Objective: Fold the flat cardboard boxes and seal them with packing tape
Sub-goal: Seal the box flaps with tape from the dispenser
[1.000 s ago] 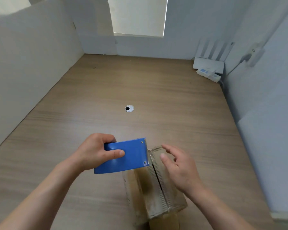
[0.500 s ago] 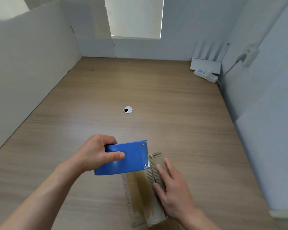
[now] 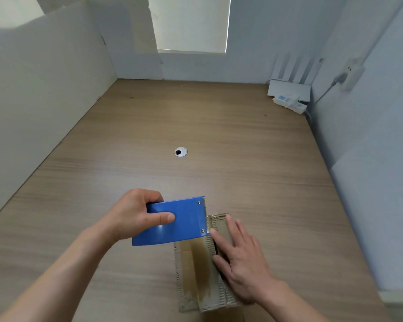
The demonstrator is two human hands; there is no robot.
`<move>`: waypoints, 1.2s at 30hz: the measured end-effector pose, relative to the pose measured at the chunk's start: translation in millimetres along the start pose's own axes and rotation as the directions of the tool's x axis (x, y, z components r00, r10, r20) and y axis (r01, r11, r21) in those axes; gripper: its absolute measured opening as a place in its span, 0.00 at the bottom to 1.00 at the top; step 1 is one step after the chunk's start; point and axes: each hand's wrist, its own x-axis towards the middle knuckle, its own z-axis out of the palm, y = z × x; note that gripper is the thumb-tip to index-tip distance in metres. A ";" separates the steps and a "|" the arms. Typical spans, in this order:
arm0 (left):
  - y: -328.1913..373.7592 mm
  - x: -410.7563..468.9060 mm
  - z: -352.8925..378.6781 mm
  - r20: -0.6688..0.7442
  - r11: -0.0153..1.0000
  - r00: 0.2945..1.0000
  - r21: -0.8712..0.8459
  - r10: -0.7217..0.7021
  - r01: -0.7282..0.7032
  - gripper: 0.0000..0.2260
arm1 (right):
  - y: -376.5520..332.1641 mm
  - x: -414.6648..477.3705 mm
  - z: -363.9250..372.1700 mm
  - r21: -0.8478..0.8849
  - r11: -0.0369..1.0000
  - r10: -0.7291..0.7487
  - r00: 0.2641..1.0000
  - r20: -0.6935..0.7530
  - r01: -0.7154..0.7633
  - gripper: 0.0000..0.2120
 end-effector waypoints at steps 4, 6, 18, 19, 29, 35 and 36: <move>-3.2 -3.1 -2.2 0.014 1.000 1.000 -0.007 0.007 -0.007 0.24 | -2.9 4.7 -0.8 0.066 0.997 0.028 1.000 0.004 -0.028 0.32; -3.6 -5.4 -4.1 0.019 1.000 1.000 -0.003 0.003 -0.003 0.24 | -2.1 5.1 -4.3 0.154 0.988 0.037 0.995 -0.091 -0.022 0.33; 10.9 -7.5 -6.9 0.046 0.997 0.996 -0.038 0.075 -0.073 0.19 | -47.7 22.9 -72.6 0.980 0.196 0.171 0.985 0.004 -0.038 0.14; 13.0 -7.0 -7.3 0.047 0.995 0.995 -0.052 0.084 -0.081 0.19 | -48.6 22.4 -73.8 0.992 0.115 0.172 0.985 0.025 -0.045 0.16; 14.8 -4.6 -5.7 0.058 0.992 0.993 -0.084 0.102 -0.097 0.24 | -47.7 13.9 -76.6 0.995 -0.096 0.142 0.988 0.053 -0.040 0.16; 16.0 -6.3 -2.6 0.076 0.986 0.990 -0.125 0.120 -0.110 0.27 | -46.2 11.7 -75.6 0.983 -0.174 0.115 0.990 0.078 -0.058 0.12; 16.5 -6.7 -1.9 0.082 0.984 0.989 -0.138 0.122 -0.110 0.25 | -46.7 11.7 -76.5 0.980 -0.190 0.112 0.990 0.088 -0.065 0.12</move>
